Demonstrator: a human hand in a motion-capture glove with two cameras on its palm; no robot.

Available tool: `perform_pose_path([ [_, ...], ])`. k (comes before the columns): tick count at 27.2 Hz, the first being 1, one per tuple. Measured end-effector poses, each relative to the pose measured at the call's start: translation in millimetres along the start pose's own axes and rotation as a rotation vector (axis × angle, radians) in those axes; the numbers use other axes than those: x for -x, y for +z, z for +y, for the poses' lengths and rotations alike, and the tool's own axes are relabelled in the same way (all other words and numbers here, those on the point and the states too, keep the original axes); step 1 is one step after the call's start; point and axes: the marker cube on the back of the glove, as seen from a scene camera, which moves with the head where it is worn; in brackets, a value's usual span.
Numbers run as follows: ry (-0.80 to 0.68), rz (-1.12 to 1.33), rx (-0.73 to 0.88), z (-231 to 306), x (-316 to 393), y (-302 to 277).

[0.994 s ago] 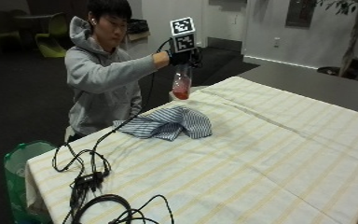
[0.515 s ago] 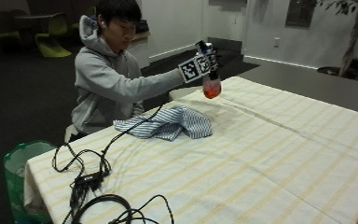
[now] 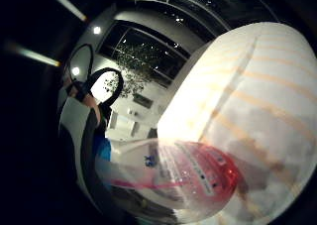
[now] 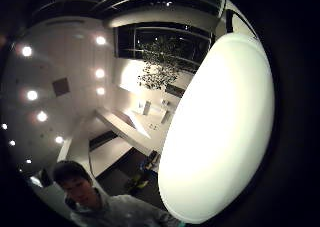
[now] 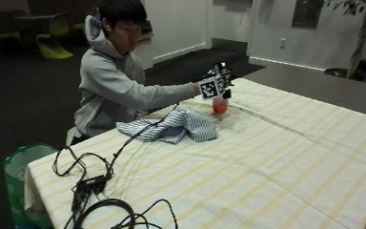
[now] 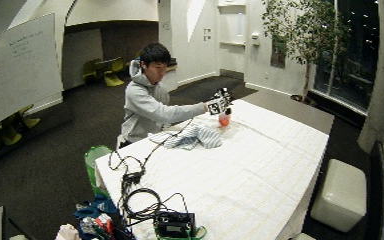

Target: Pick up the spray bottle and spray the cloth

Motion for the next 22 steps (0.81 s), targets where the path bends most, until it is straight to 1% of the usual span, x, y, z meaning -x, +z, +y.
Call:
perform_pose_path([
  [2,0.006,0.054,0.014,-4,-8,15],
  [5,0.031,0.111,0.118,-2,-12,22],
  [8,0.055,0.053,0.063,-11,0,15],
  [10,0.059,0.059,0.032,-7,3,3],
  [15,0.04,0.056,0.091,30,22,-30],
  [18,0.027,0.063,0.062,43,36,-40],
  [21,0.005,0.109,-0.003,51,43,-45],
  [22,0.0,0.085,0.01,59,51,-46],
])
